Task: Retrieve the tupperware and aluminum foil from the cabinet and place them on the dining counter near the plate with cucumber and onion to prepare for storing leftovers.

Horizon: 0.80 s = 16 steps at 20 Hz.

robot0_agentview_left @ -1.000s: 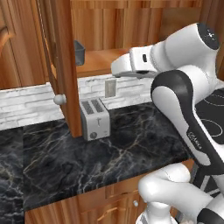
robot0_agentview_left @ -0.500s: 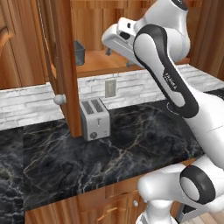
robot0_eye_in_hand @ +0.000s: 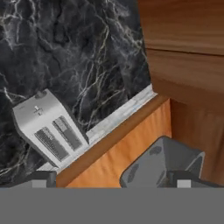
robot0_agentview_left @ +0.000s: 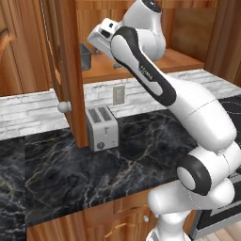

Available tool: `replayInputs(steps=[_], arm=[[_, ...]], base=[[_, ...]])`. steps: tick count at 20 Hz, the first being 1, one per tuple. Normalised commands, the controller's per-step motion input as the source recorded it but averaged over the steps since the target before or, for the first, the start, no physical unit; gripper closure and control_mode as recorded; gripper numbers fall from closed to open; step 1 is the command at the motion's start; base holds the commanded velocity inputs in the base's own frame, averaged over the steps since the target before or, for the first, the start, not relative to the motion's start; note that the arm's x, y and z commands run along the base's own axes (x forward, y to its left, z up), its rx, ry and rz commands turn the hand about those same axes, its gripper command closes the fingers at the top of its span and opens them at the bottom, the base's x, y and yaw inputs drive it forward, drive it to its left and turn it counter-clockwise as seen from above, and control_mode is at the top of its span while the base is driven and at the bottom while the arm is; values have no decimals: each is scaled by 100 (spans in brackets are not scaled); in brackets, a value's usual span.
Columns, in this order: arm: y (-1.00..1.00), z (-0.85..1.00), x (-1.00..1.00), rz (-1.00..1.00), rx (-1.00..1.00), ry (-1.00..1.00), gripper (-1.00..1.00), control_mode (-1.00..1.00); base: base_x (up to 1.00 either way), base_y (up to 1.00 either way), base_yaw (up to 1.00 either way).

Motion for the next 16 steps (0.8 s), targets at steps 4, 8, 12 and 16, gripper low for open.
replayInputs(steps=[4,8,12,16], arm=[[11,-8,100,0,15,0,-100,-100],[20,-3,86,0,12,0,-100,-100],[58,-5,76,-6,1,3,-100,-100],[62,0,71,-11,0,3,-100,-100]], base=[[0,0,0],[0,0,0],[0,0,0],[0,0,0]])
